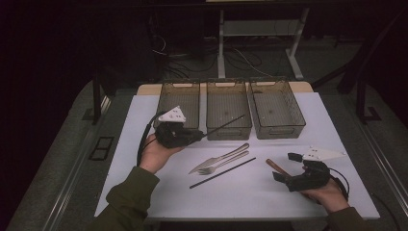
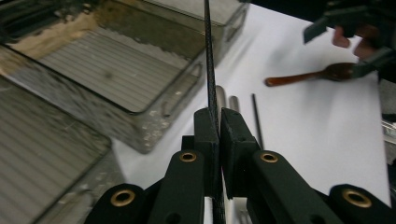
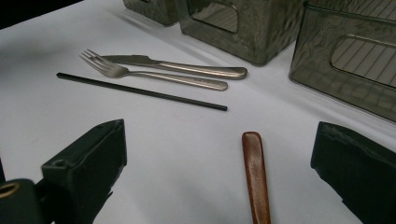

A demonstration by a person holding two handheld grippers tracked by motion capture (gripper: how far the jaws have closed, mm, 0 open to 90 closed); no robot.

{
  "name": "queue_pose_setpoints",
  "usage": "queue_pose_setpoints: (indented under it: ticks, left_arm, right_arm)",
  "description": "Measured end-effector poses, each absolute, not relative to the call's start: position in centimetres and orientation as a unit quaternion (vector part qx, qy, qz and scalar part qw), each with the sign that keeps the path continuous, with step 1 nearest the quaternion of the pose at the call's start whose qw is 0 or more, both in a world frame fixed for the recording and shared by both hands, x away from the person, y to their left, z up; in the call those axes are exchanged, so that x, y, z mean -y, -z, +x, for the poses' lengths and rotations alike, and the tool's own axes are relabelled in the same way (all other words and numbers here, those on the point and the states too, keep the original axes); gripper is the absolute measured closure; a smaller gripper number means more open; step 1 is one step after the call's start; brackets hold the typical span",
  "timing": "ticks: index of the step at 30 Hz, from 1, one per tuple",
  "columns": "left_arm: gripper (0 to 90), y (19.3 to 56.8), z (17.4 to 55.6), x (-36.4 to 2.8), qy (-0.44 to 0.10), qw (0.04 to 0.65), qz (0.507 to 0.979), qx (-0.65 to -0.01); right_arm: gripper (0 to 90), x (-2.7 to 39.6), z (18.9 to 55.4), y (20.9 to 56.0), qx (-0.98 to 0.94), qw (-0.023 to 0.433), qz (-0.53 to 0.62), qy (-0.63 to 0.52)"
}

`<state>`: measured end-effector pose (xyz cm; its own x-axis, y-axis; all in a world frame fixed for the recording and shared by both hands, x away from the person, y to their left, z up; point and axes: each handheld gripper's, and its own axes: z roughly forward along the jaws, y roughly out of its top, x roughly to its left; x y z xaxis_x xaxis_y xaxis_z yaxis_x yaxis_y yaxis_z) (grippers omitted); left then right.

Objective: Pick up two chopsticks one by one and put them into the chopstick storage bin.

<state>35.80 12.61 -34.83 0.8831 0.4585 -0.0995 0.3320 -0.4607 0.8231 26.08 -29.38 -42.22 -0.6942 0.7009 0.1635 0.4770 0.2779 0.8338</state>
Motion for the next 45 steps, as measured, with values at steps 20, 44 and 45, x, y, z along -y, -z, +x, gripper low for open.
queue_pose_setpoints:
  ticks: [20, 44, 45]
  left_arm:
    - [84.9, 33.8, 41.8, -15.0, -0.128, 0.443, 0.833, -0.305]
    - [84.9, 36.1, 47.1, -18.4, -0.16, 0.364, 0.81, -0.431]
    - [84.9, 36.2, 47.2, -18.3, -0.161, 0.358, 0.811, -0.433]
  right_arm:
    - [3.0, 29.3, 26.2, 42.6, -0.795, 0.133, 0.38, -0.454]
    - [3.0, 29.5, 26.2, 42.6, -0.793, 0.134, 0.38, -0.457]
    - [3.0, 29.5, 26.2, 42.6, -0.793, 0.134, 0.38, -0.458]
